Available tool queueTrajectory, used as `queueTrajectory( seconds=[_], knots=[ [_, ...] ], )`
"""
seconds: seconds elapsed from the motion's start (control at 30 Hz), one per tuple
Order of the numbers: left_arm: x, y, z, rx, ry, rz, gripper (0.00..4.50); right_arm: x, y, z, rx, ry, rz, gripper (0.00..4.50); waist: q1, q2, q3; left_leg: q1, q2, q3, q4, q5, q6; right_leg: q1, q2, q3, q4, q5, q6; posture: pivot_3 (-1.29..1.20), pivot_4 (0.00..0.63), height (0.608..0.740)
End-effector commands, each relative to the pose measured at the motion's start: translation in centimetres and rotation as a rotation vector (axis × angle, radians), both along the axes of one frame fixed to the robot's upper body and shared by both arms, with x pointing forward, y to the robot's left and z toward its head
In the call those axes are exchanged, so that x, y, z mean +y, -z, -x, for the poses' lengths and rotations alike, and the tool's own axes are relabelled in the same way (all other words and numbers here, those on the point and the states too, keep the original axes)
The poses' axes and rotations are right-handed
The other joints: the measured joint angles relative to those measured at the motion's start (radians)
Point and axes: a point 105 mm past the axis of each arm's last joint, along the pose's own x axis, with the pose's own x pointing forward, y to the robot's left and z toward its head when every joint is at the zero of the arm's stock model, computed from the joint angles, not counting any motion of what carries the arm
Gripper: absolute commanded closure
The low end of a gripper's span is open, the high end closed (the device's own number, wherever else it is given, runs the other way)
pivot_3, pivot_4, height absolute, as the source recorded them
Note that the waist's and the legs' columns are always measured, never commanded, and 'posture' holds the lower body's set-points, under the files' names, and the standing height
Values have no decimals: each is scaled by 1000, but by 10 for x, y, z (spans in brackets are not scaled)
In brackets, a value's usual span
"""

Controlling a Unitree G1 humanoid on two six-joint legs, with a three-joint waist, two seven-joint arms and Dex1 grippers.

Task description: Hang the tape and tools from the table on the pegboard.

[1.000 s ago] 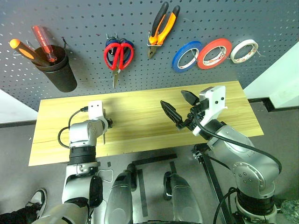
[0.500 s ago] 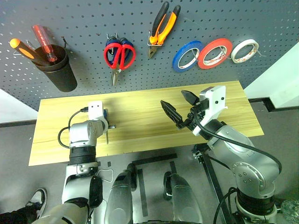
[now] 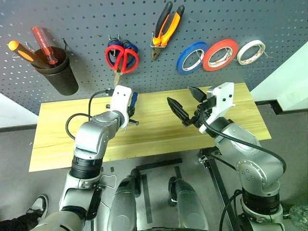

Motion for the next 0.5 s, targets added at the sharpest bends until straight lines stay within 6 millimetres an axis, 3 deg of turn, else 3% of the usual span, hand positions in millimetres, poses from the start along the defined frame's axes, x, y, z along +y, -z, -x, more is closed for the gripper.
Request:
queueTrajectory(
  seconds=[0.03, 0.13, 0.3, 0.4, 0.5],
  knots=[
    [-9, 8, 19, -29, 107, -76, 4040, -1, -12, 1, -70, -5, -5, 0, -2, 1, -1, 0, 0, 0, 0, 0, 0, 0, 0, 0, 0, 0, 0, 17, 245, 717],
    [-1, 33, 31, -9, 112, -162, 4040, -2, -13, -1, -81, 0, -3, 0, -1, 2, -2, 0, 0, 1, 0, 2, -3, 0, 1, 0, 0, 0, 0, 18, 233, 717],
    [14, 30, 29, -229, 24, -253, 4040, -4, -13, -5, -93, 5, 3, 0, 7, 2, -5, 0, 0, 1, 0, 1, -2, -1, 1, 0, 1, 1, 0, 23, 215, 717],
    [29, -12, 20, -526, -140, -189, 4040, -6, -13, -7, -98, 9, 5, 0, 16, 0, -18, -1, 0, 1, 0, 1, -2, -1, 0, 0, 0, 1, -1, 24, 207, 717],
    [32, -65, 28, -839, -194, -98, 4040, -6, -12, -8, -99, 7, 7, 0, 24, 0, -28, -1, 1, 1, -1, 1, -2, -2, 0, 0, -1, 1, -2, 26, 200, 717]
  ],
)
